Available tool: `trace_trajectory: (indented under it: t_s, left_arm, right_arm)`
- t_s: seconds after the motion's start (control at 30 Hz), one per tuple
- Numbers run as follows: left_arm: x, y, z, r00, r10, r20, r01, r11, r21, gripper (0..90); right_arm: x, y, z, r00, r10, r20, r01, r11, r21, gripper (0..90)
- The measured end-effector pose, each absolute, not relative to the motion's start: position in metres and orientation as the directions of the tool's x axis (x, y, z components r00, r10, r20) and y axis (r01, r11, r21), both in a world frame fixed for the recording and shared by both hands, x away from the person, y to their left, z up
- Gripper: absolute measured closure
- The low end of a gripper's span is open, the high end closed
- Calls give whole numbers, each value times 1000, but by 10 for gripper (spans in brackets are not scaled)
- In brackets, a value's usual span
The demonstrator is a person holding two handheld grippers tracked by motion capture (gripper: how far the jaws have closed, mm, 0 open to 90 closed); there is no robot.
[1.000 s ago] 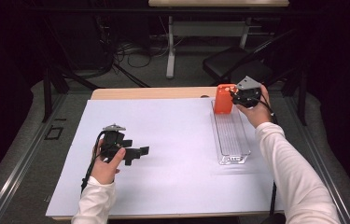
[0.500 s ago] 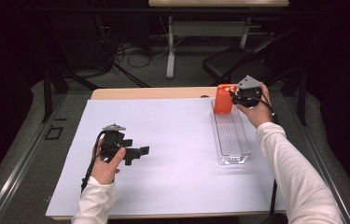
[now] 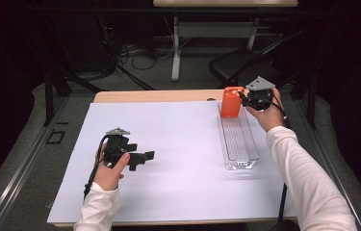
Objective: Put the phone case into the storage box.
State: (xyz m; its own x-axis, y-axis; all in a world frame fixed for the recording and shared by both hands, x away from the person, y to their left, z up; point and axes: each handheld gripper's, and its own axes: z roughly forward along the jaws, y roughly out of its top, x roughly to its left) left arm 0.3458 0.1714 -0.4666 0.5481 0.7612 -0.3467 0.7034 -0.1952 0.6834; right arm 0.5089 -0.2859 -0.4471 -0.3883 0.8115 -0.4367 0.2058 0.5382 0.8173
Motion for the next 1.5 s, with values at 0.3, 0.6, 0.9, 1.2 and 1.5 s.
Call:
trace_trajectory:
  t_s: [0.3, 0.6, 0.9, 1.2, 1.5]
  left_arm:
    - [345, 172, -466, 550, 760, -347, 702, -196, 684, 159]
    - [345, 171, -464, 555, 758, -343, 697, -200, 688, 159]
    - [344, 171, -463, 556, 756, -346, 695, -194, 693, 159]
    - [344, 171, -462, 559, 754, -344, 691, -195, 696, 159]
    - [343, 171, -461, 562, 753, -343, 689, -197, 697, 159]
  right_arm:
    - [504, -288, -438, -411, 838, -360, 218, 473, 853, 409]
    - [497, -283, -426, -430, 868, -249, 219, 367, 904, 293]
    - [499, -281, -420, -408, 908, -93, 292, 226, 929, 172]
    - [501, -286, -415, -420, 907, 39, 356, 125, 926, 143]
    - [501, -281, -404, -433, 900, 55, 395, 135, 909, 86]
